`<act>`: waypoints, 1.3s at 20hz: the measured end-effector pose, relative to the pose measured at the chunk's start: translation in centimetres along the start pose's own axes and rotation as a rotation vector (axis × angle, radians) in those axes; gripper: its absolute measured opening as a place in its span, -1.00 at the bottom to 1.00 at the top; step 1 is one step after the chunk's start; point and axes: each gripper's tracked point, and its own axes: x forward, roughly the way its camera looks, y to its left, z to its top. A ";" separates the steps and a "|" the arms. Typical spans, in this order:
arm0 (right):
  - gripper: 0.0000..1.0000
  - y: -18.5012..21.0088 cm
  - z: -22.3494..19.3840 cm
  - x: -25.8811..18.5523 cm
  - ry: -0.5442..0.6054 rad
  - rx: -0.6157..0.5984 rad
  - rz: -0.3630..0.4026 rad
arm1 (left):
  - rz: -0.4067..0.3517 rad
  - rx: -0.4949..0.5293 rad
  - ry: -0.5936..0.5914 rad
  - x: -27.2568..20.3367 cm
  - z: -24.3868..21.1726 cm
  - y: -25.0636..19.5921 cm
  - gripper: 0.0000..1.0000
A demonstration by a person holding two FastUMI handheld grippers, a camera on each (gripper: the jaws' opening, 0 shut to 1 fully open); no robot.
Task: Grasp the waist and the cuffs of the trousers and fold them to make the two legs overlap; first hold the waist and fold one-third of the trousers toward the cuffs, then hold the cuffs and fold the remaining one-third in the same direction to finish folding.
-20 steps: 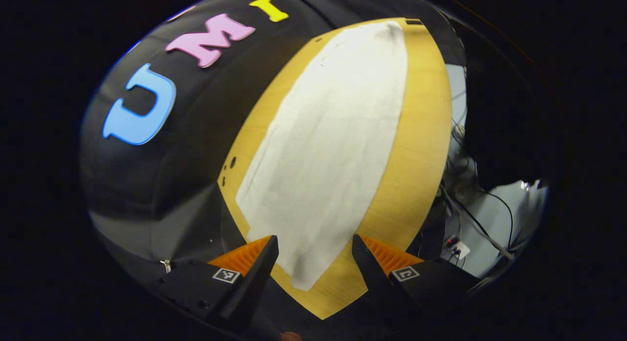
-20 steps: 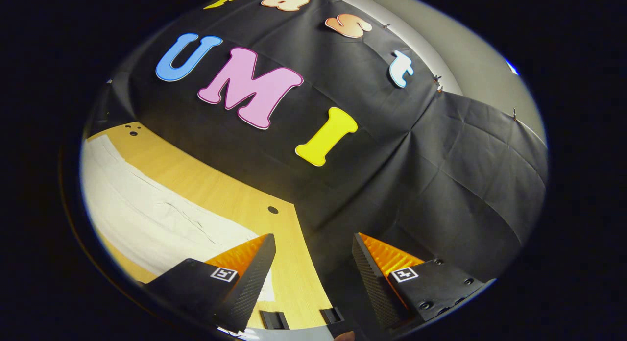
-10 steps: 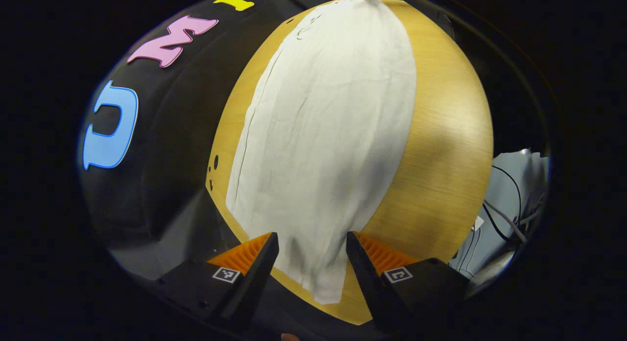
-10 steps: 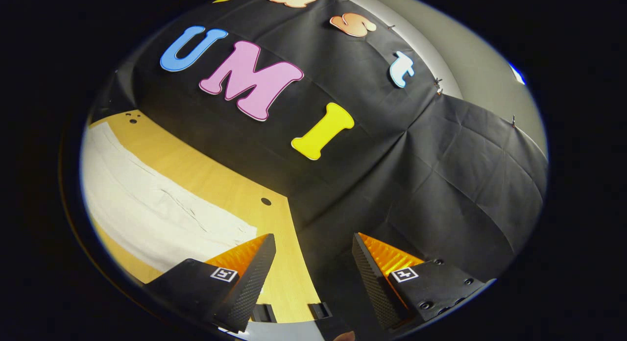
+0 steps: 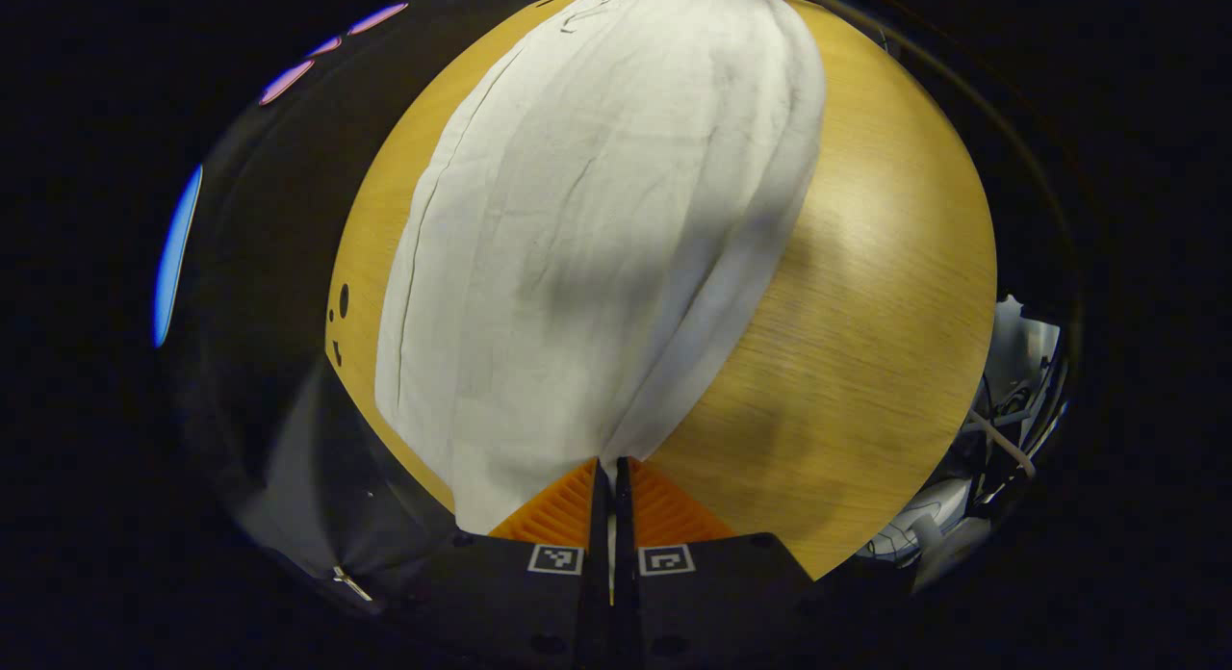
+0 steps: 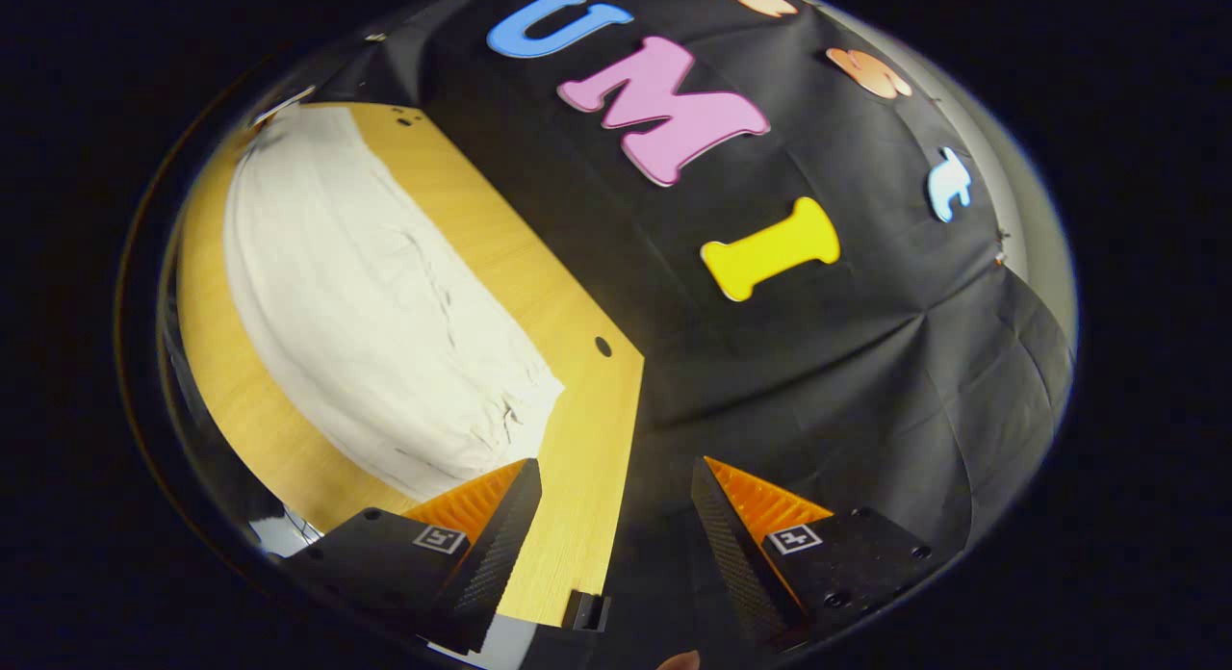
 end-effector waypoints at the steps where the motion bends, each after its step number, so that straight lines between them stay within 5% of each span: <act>1: 0.94 1.0 -0.9 1.0 0.000 -0.052 0.044 | -0.011 -0.026 0.009 0.0 -0.1 0.0 -0.87; 10: 0.93 10.0 -7.0 5.9 -0.051 -0.398 0.423 | -0.003 -0.102 0.077 0.3 0.1 -0.1 -0.87; 15: 0.94 13.2 -7.3 8.5 -0.102 -0.490 0.497 | -0.006 -0.068 0.125 0.3 0.3 -0.2 -0.86; 18: 0.72 13.8 -6.3 10.2 -0.142 -0.510 0.508 | -0.009 -0.021 0.151 0.4 0.7 -0.1 -0.87; 20: 0.32 14.9 -7.0 11.1 -0.115 -0.520 0.563 | -0.019 -0.006 0.149 0.4 0.6 -0.1 -0.88; 21: -0.37 14.9 -7.2 11.4 -0.098 -0.532 0.563 | -0.018 -0.005 0.140 0.5 0.6 -0.1 -0.88; 26: -0.76 14.9 -7.3 11.5 0.021 -0.521 0.567 | 0.058 -0.034 0.042 1.0 0.3 -0.1 -0.87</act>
